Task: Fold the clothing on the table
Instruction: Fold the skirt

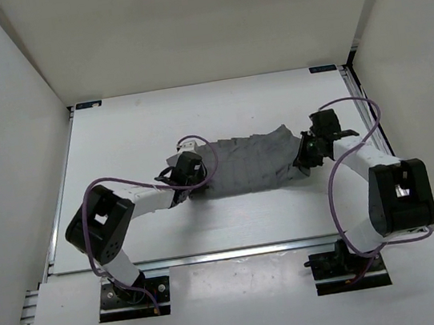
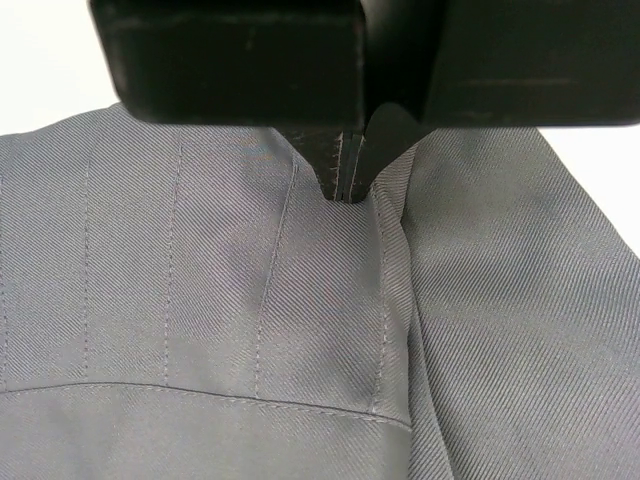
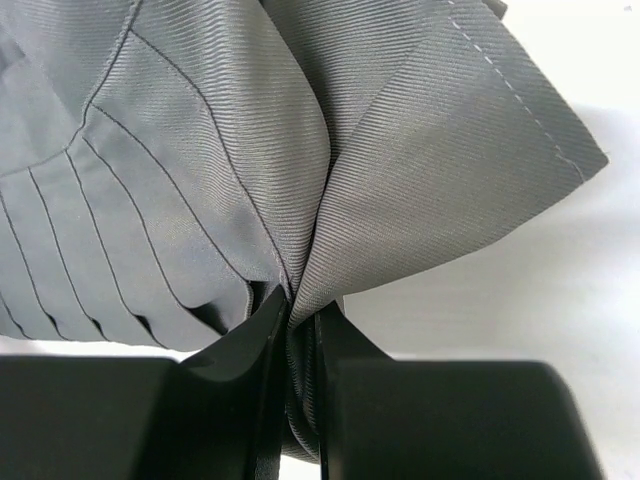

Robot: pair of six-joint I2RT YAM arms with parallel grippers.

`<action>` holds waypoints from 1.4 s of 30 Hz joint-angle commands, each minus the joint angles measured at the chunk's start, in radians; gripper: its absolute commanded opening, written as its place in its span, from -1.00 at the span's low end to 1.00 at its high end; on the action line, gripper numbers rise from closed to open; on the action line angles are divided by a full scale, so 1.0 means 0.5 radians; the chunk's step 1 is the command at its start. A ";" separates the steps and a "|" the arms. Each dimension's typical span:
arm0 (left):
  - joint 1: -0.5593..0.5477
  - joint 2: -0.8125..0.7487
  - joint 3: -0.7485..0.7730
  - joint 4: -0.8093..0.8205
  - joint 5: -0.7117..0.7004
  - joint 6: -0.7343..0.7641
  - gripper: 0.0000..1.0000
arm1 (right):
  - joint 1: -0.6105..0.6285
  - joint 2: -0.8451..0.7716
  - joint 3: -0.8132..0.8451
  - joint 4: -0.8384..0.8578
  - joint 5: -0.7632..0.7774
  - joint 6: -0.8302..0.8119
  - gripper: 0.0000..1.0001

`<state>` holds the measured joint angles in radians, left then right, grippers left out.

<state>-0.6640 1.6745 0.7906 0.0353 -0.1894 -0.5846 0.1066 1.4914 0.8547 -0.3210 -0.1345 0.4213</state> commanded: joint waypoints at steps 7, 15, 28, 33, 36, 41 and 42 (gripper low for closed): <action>-0.022 -0.066 -0.072 -0.120 0.084 -0.024 -1.00 | 0.494 -0.228 0.342 -0.202 0.257 -0.039 -1.00; -0.028 -0.103 -0.108 -0.092 0.127 -0.073 -1.00 | 0.974 0.051 0.613 -0.153 0.287 -0.024 -1.00; 0.024 -0.201 -0.234 -0.009 0.155 -0.119 -1.00 | 1.314 0.585 0.904 0.114 -0.111 -0.027 -1.00; 0.052 -0.232 -0.283 0.031 0.192 -0.147 -1.00 | 1.391 0.631 0.981 0.167 -0.136 -0.017 -1.00; 0.058 -0.244 -0.293 0.031 0.201 -0.135 -1.00 | 1.410 0.662 1.036 0.197 -0.121 -0.017 -1.00; 0.101 -0.263 -0.329 0.049 0.210 -0.150 -1.00 | 1.419 0.769 1.101 0.185 -0.203 -0.011 -1.00; 0.095 -0.278 -0.336 0.046 0.213 -0.138 -1.00 | 1.416 0.794 1.116 0.197 -0.216 0.007 -1.00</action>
<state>-0.6254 1.5677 0.6510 0.0937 -0.0978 -0.6563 0.8120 1.8580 1.3659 -0.2733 -0.1974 0.4126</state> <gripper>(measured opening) 0.015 0.148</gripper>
